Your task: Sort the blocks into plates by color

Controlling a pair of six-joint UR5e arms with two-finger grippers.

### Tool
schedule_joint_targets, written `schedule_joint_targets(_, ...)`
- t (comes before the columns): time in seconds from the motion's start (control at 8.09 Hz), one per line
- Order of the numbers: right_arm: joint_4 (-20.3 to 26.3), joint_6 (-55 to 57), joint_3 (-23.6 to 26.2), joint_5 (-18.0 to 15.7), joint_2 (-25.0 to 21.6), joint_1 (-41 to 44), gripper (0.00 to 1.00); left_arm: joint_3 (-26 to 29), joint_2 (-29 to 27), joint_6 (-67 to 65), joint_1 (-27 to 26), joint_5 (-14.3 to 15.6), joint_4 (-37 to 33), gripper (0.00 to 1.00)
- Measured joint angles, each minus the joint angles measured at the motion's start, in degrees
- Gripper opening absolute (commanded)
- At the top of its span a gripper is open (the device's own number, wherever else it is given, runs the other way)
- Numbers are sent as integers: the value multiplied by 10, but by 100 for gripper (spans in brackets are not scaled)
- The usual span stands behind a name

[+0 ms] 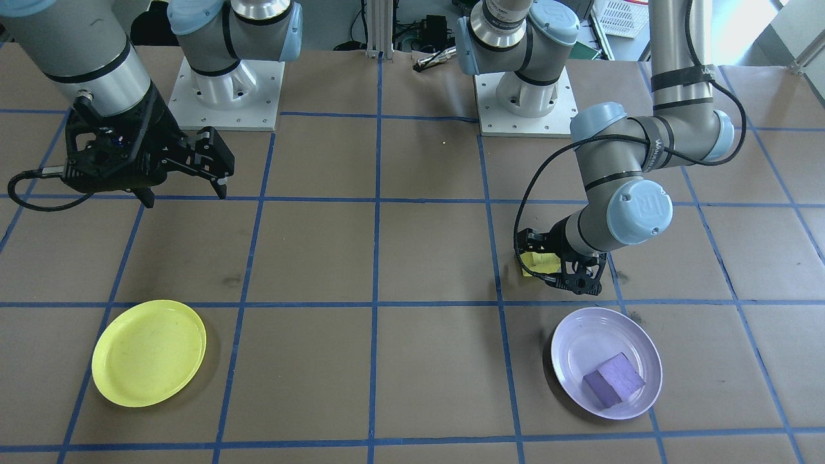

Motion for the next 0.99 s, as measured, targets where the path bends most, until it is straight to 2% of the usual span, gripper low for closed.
schedule_joint_targets(0.12, 0, 1, 0, 0, 0, 0, 100, -7, -2, 3, 2, 0, 7, 74)
schedule_joint_targets(0.25, 0, 2, 1, 0, 0, 0, 100, -10, -6, 6, 3, 0, 11, 26)
schedule_joint_targets(0.49, -2, 2, 1, 0, 1, 0, 100, -11, -11, 15, 4, 0, 27, 24)
schedule_joint_targets(0.74, -4, 2, 1, 0, 1, 0, 100, -10, -6, 2, 0, -3, 34, 17)
schedule_joint_targets(0.87, -4, 2, 1, 0, 1, 0, 100, -7, -1, -26, -10, -9, 34, 9)
schedule_joint_targets(0.99, -4, 2, 1, 0, 2, 0, 100, -4, 5, -57, -29, -20, 30, 9)
